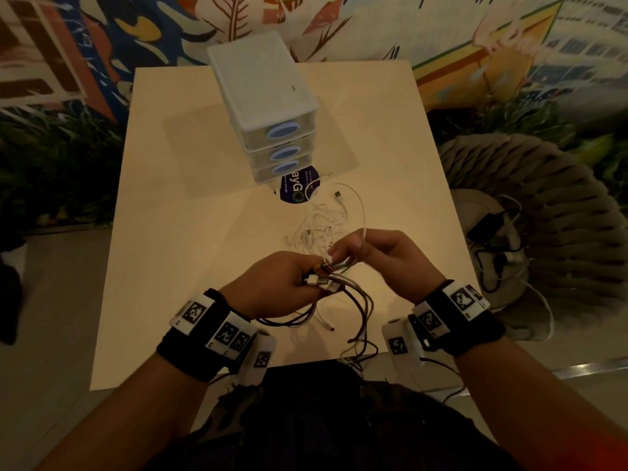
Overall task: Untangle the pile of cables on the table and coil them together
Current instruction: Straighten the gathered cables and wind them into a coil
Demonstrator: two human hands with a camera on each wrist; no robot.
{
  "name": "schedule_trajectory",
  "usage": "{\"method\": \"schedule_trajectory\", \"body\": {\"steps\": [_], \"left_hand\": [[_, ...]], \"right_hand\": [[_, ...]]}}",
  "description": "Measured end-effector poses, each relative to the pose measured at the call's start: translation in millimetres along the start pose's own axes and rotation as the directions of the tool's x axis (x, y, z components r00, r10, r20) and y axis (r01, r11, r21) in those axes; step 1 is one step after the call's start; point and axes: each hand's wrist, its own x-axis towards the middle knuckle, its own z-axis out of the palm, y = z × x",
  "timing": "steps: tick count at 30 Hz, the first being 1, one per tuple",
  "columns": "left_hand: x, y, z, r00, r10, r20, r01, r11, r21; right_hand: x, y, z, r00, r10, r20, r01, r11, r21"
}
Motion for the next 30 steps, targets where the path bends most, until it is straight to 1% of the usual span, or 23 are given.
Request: {"method": "schedule_trajectory", "body": {"steps": [2, 3, 5, 6, 7, 11, 14, 16, 17, 18, 19, 20, 21, 22, 24, 26, 27, 29, 30], "left_hand": [[-3, -2, -2, 1.000, -0.004, 0.001, 0.004, 1.000, -0.017], [-5, -3, -4, 1.000, -0.008, 0.006, 0.008, 1.000, -0.007], [-9, -4, -7, 1.000, -0.010, 0.024, 0.009, 1.000, 0.030], [-10, -5, -8, 1.000, -0.010, 0.025, 0.009, 0.999, 0.034], [-12, -7, -10, 1.000, -0.017, 0.021, 0.016, 0.999, 0.036], [-17, -12, -16, 0.999, -0.038, -0.024, 0.039, 0.997, 0.060], [-19, -14, -20, 0.997, -0.063, -0.035, 0.065, 0.995, 0.079], [-21, -12, -23, 0.997, -0.064, -0.031, 0.066, 0.994, 0.084], [-22, -9, -25, 0.998, -0.062, -0.024, 0.064, 0.994, 0.087], [-23, -7, -26, 0.998, -0.055, -0.016, 0.056, 0.994, 0.089], [-24, -5, -28, 0.999, -0.047, -0.008, 0.047, 0.995, 0.090], [-25, -3, -29, 0.999, -0.046, 0.005, 0.045, 0.994, 0.097], [-26, -2, -30, 0.999, -0.049, 0.021, 0.046, 0.993, 0.111], [-26, -1, -30, 0.998, -0.047, 0.035, 0.042, 0.991, 0.130], [-27, 2, -30, 0.997, -0.039, 0.061, 0.028, 0.985, 0.168], [-28, 6, -31, 0.995, -0.043, 0.085, 0.024, 0.976, 0.215], [-28, 8, -31, 0.994, -0.039, 0.097, 0.015, 0.971, 0.237], [-29, 14, -33, 0.993, -0.040, 0.114, 0.009, 0.966, 0.257], [-30, 18, -35, 0.992, -0.042, 0.119, 0.010, 0.967, 0.255]], "right_hand": [[3, -5, -8, 0.996, 0.024, -0.088, -0.019, 0.998, 0.057], [5, -9, -14, 0.987, 0.034, -0.155, -0.022, 0.996, 0.082], [7, -18, -32, 0.953, 0.026, -0.303, -0.005, 0.997, 0.072], [8, -21, -42, 0.939, 0.008, -0.344, 0.014, 0.998, 0.059], [8, -25, -51, 0.934, -0.014, -0.358, 0.036, 0.998, 0.054], [-5, -33, -73, 0.936, -0.101, -0.338, 0.099, 0.995, -0.022], [-18, -31, -78, 0.946, -0.142, -0.293, 0.078, 0.973, -0.219], [-28, -25, -77, 0.960, -0.071, -0.270, 0.005, 0.971, -0.238], [-35, -19, -76, 0.972, 0.006, -0.236, -0.058, 0.975, -0.215], [-44, -9, -74, 0.980, 0.100, -0.174, -0.132, 0.973, -0.186], [-54, 2, -70, 0.972, 0.211, -0.102, -0.227, 0.958, -0.178], [-65, 17, -64, 0.945, 0.326, -0.027, -0.325, 0.928, -0.184], [-77, 33, -57, 0.905, 0.424, 0.027, -0.411, 0.891, -0.194], [-89, 52, -49, 0.866, 0.497, 0.059, -0.475, 0.854, -0.211], [-113, 90, -32, 0.790, 0.610, 0.060, -0.582, 0.778, -0.237], [-137, 132, -22, 0.709, 0.702, 0.066, -0.665, 0.697, -0.270], [-147, 148, -19, 0.662, 0.744, 0.093, -0.694, 0.655, -0.298], [-162, 171, -10, 0.556, 0.815, 0.160, -0.715, 0.568, -0.408], [-168, 176, -6, 0.510, 0.847, 0.153, -0.718, 0.517, -0.466]]}}
